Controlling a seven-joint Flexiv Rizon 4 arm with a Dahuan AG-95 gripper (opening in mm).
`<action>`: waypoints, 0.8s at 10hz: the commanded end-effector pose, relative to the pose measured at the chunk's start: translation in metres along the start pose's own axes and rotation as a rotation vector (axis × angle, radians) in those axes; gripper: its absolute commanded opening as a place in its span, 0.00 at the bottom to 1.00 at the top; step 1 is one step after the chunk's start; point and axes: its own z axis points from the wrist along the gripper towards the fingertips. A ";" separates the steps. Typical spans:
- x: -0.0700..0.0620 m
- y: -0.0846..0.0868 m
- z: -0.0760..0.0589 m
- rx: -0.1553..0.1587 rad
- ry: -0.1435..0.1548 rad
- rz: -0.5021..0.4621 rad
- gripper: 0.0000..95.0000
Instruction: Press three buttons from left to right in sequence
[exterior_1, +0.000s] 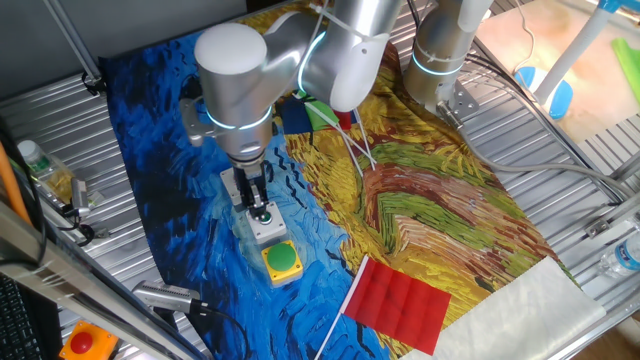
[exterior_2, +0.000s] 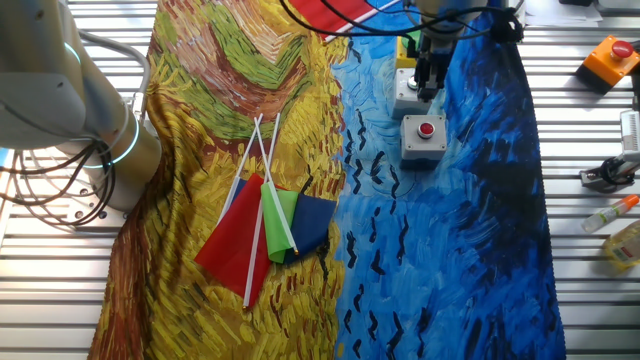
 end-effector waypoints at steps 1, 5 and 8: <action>-0.002 0.001 0.000 -0.001 -0.004 -0.003 0.40; 0.009 -0.004 0.001 -0.002 -0.004 -0.012 0.40; 0.014 -0.006 0.002 -0.003 -0.004 -0.017 0.40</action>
